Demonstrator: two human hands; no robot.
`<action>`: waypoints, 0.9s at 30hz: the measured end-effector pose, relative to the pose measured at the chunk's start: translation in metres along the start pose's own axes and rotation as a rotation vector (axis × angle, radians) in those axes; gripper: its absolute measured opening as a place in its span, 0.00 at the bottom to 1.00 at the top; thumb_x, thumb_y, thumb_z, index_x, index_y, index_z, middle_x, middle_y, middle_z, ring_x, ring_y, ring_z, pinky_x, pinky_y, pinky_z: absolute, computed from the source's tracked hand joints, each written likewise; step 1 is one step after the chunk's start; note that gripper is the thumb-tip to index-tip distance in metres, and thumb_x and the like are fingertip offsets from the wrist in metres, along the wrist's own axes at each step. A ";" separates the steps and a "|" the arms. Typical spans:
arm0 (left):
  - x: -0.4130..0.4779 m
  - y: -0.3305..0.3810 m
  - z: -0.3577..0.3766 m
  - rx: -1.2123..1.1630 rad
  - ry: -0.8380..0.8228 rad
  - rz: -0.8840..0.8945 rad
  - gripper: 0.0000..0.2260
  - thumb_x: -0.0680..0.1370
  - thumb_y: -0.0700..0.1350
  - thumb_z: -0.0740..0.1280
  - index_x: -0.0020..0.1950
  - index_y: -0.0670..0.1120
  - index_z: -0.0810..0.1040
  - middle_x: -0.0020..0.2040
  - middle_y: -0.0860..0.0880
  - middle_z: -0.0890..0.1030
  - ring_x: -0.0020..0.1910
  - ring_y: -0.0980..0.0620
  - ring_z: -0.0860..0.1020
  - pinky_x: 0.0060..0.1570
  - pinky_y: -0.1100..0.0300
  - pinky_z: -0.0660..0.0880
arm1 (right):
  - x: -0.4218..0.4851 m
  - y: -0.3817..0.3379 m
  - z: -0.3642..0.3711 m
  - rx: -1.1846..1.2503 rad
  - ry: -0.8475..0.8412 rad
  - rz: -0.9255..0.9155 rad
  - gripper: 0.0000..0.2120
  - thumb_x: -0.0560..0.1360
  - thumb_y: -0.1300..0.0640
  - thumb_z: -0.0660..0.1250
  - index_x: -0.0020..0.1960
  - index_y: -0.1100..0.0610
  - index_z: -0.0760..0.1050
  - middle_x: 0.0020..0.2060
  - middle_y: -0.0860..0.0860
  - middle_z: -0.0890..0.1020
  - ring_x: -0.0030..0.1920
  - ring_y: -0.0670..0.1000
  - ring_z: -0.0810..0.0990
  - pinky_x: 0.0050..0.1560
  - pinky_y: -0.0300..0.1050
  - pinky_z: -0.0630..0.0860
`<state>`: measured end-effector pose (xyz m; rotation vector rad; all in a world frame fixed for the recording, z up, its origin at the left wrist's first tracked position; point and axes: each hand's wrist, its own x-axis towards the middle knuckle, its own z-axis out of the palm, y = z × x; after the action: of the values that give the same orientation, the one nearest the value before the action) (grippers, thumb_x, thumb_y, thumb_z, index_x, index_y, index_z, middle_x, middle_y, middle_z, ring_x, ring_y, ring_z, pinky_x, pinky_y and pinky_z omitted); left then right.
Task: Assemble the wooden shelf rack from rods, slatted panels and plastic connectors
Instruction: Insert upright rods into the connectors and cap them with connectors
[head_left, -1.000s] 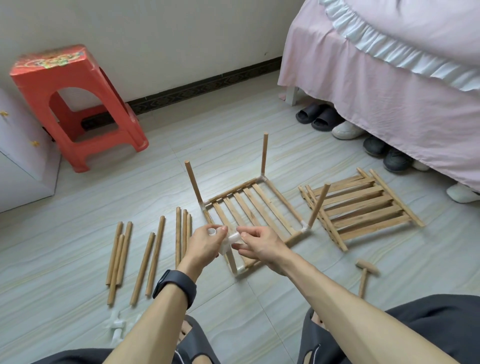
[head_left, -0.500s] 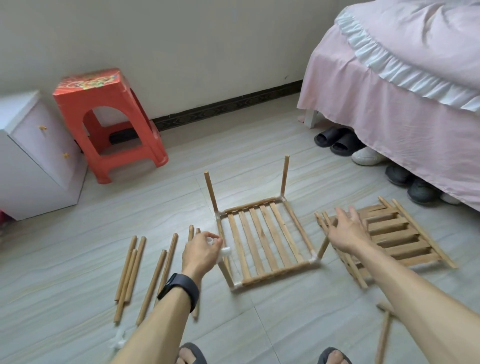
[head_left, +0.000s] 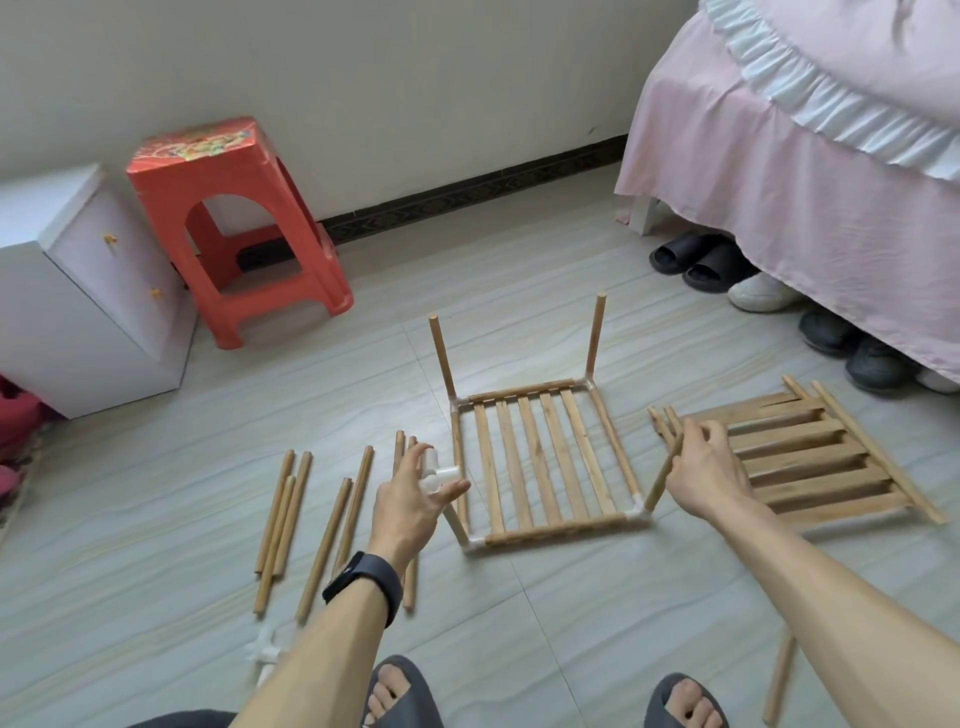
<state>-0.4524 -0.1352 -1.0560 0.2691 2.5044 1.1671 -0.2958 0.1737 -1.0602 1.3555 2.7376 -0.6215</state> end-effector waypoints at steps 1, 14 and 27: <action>0.000 -0.001 -0.002 -0.030 0.019 -0.017 0.38 0.71 0.58 0.77 0.77 0.53 0.66 0.66 0.42 0.78 0.62 0.45 0.78 0.64 0.46 0.76 | -0.003 0.001 0.002 -0.015 0.018 -0.014 0.20 0.79 0.62 0.62 0.71 0.59 0.65 0.66 0.56 0.66 0.50 0.60 0.75 0.49 0.46 0.66; 0.006 0.001 -0.001 0.135 0.052 0.026 0.37 0.79 0.59 0.67 0.82 0.51 0.55 0.65 0.41 0.78 0.51 0.49 0.78 0.51 0.56 0.77 | -0.007 0.009 0.011 0.023 0.210 -0.047 0.14 0.85 0.55 0.56 0.66 0.59 0.74 0.53 0.61 0.83 0.52 0.63 0.80 0.44 0.48 0.67; 0.011 0.002 -0.016 0.145 0.014 0.026 0.20 0.79 0.57 0.69 0.67 0.50 0.70 0.46 0.51 0.77 0.41 0.55 0.77 0.34 0.63 0.71 | -0.015 0.006 0.011 0.023 0.180 -0.032 0.13 0.84 0.53 0.58 0.58 0.57 0.79 0.47 0.60 0.84 0.43 0.60 0.76 0.43 0.47 0.69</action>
<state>-0.4692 -0.1417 -1.0475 0.3331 2.6095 1.0017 -0.2835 0.1617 -1.0696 1.4430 2.9050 -0.5604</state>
